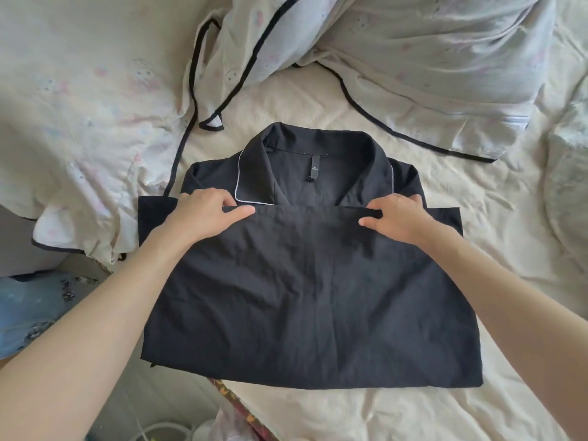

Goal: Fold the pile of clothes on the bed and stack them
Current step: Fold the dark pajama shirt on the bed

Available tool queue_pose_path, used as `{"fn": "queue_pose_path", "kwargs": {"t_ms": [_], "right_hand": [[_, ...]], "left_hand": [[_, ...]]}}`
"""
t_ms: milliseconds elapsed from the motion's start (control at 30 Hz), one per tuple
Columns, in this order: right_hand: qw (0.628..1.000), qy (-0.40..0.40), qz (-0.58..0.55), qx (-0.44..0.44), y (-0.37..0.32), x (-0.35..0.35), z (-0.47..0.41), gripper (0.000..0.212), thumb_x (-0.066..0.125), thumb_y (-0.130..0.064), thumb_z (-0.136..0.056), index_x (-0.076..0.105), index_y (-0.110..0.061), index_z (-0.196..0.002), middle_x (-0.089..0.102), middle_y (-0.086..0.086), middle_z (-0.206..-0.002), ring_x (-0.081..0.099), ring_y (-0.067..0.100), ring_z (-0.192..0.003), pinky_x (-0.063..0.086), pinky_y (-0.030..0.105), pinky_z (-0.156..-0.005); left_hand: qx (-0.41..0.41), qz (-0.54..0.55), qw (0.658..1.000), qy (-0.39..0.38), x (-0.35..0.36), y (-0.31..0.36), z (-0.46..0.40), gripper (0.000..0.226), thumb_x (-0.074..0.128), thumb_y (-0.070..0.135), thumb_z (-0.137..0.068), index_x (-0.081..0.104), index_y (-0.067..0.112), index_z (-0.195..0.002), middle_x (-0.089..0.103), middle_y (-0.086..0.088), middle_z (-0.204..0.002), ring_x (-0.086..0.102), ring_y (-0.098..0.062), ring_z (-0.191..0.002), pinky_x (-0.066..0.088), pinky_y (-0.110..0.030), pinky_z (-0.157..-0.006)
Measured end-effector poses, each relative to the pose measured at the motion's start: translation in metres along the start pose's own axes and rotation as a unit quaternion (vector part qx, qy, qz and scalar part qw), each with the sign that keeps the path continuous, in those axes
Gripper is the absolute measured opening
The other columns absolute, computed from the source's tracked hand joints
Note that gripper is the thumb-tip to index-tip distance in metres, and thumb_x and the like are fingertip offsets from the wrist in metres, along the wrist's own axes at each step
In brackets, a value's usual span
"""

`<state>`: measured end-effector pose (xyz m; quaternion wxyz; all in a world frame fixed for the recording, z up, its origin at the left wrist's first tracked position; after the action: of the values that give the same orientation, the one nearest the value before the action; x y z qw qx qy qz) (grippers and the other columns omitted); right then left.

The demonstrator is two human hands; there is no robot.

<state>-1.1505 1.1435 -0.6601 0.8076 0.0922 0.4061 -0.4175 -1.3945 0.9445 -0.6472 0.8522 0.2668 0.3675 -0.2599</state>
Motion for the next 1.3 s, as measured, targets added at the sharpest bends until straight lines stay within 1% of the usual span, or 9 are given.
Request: {"fn": "queue_pose_path", "kwargs": {"t_ms": [100,200,300,400,600,700,867,1133,1300], "right_hand": [[0.994,-0.017,-0.112,-0.013,-0.002,-0.003,0.004,0.025,0.056,-0.034,-0.094,0.065,-0.015,-0.108,0.056,-0.003,-0.081,0.054,0.020,-0.089,0.037,0.030,-0.088],[0.981,0.019,-0.190,-0.045,-0.008,-0.009,0.010,0.014,0.060,-0.021,-0.091,0.070,-0.013,-0.097,0.065,-0.002,-0.082,0.057,0.016,-0.079,0.037,0.006,-0.062],[0.967,0.095,-0.228,-0.058,-0.010,-0.019,0.016,0.015,0.063,-0.015,-0.089,0.072,-0.011,-0.100,0.065,-0.006,-0.091,0.055,0.009,-0.085,0.031,0.003,-0.070],[0.947,0.173,-0.262,-0.068,-0.008,-0.038,0.019,0.018,0.063,-0.012,-0.089,0.073,-0.012,-0.103,0.065,-0.004,-0.095,0.055,0.008,-0.089,0.034,0.010,-0.081],[0.898,0.325,-0.289,-0.065,-0.009,-0.076,0.010,0.019,0.060,-0.014,-0.090,0.073,-0.015,-0.105,0.065,0.002,-0.093,0.058,0.013,-0.085,0.041,0.014,-0.077],[0.931,0.304,-0.203,-0.028,-0.010,-0.073,-0.009,0.029,0.056,-0.021,-0.094,0.063,-0.017,-0.122,0.061,0.008,-0.111,0.054,0.024,-0.107,0.039,0.036,-0.096],[0.951,0.285,-0.117,-0.013,-0.007,-0.046,-0.007,0.048,0.054,-0.026,-0.094,0.044,-0.018,-0.139,0.046,0.005,-0.138,0.034,0.027,-0.132,0.021,0.044,-0.108],[0.947,0.305,-0.084,-0.051,-0.021,0.010,0.033,0.042,0.057,-0.019,-0.093,0.053,-0.006,-0.133,0.047,0.014,-0.141,0.037,0.032,-0.136,0.029,0.052,-0.109],[0.935,0.325,-0.141,0.037,-0.012,0.016,0.024,0.041,0.049,-0.021,-0.097,0.048,-0.008,-0.137,0.043,0.010,-0.145,0.035,0.027,-0.138,0.026,0.048,-0.111]], "left_hand": [[-0.030,-0.034,0.998,-0.046,-0.004,0.003,0.001,0.053,0.053,0.061,-0.084,0.065,0.018,-0.114,0.061,0.000,-0.122,0.048,-0.028,-0.121,0.031,-0.041,-0.099],[0.011,0.074,0.995,-0.062,-0.006,0.009,0.004,0.029,0.064,0.040,-0.086,0.067,0.024,-0.110,0.063,0.007,-0.116,0.049,-0.021,-0.121,0.036,-0.034,-0.099],[0.081,0.165,0.983,0.023,-0.015,0.019,0.015,0.012,0.064,0.025,-0.089,0.070,0.026,-0.099,0.060,0.023,-0.093,0.054,-0.001,-0.102,0.035,-0.010,-0.082],[0.134,0.195,0.966,0.104,-0.032,0.026,0.019,0.019,0.060,0.015,-0.091,0.072,0.022,-0.104,0.064,0.016,-0.098,0.056,0.001,-0.095,0.035,0.001,-0.080],[0.203,0.168,0.926,0.271,-0.065,0.041,-0.003,0.021,0.054,0.011,-0.092,0.071,0.013,-0.105,0.068,-0.008,-0.097,0.060,-0.017,-0.091,0.043,-0.021,-0.086],[0.136,0.033,0.951,0.277,-0.055,0.040,-0.029,0.028,0.053,0.031,-0.094,0.063,0.017,-0.116,0.064,-0.008,-0.108,0.057,-0.028,-0.103,0.034,-0.039,-0.090],[0.088,-0.132,0.962,0.224,-0.033,0.018,-0.044,0.052,0.047,0.056,-0.089,0.052,0.020,-0.126,0.059,-0.005,-0.125,0.043,-0.031,-0.115,0.023,-0.042,-0.088],[0.083,-0.149,0.937,0.304,-0.042,0.003,-0.036,0.036,0.061,0.037,-0.088,0.061,0.002,-0.097,0.063,-0.018,-0.096,0.048,-0.036,-0.100,0.024,-0.046,-0.090],[0.053,-0.107,0.926,0.358,-0.043,0.024,-0.022,0.038,0.049,0.032,-0.092,0.051,0.008,-0.123,0.049,-0.020,-0.121,0.044,-0.040,-0.113,0.030,-0.053,-0.096]]}}
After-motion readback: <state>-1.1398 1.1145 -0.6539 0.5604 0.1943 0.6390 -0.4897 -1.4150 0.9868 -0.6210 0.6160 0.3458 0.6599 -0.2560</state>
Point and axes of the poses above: each hand's wrist, its own z-axis away from the middle knuckle, its own x-axis out of the palm, y = z × x, the point moved 3 cm from there along -z, towards the middle knuckle
